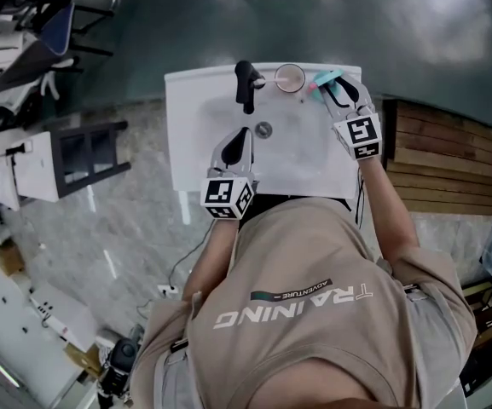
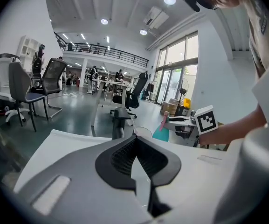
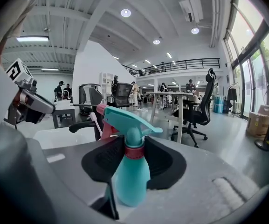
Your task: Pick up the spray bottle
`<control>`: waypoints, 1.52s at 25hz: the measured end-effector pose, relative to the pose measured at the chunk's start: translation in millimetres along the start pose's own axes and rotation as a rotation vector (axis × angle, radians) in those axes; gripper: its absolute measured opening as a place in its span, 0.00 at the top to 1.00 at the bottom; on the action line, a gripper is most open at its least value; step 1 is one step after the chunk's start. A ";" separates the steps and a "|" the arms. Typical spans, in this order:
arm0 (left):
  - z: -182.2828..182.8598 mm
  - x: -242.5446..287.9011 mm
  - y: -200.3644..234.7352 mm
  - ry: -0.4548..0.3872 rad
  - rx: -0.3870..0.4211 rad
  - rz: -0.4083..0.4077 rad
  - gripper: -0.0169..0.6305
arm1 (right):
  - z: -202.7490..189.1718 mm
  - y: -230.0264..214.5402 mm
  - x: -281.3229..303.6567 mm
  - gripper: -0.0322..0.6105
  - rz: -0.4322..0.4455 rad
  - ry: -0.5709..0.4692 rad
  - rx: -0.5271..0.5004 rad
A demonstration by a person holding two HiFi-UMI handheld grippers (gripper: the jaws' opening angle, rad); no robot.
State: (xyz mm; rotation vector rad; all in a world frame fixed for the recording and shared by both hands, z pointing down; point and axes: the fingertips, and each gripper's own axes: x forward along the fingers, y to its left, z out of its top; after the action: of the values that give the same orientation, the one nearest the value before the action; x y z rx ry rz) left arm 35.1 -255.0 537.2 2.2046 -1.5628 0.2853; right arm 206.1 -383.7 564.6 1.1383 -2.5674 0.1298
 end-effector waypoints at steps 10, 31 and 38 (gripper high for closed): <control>21.3 -1.7 1.8 -0.061 0.021 -0.113 0.95 | 22.5 4.3 -38.0 0.74 -0.108 0.003 0.000; 98.0 -24.6 23.1 -0.248 0.117 -0.198 0.95 | 118.0 37.3 -98.6 0.74 -0.198 -0.154 -0.026; 120.2 -28.7 18.2 -0.294 0.163 -0.214 0.95 | 135.6 47.7 -101.0 0.74 -0.189 -0.185 -0.007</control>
State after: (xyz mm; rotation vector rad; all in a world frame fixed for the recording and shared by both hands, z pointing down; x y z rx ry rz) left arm -0.8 -289.8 422.6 2.6137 -1.4709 0.0237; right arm 199.2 -309.2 405.7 1.4441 -2.5952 -0.0307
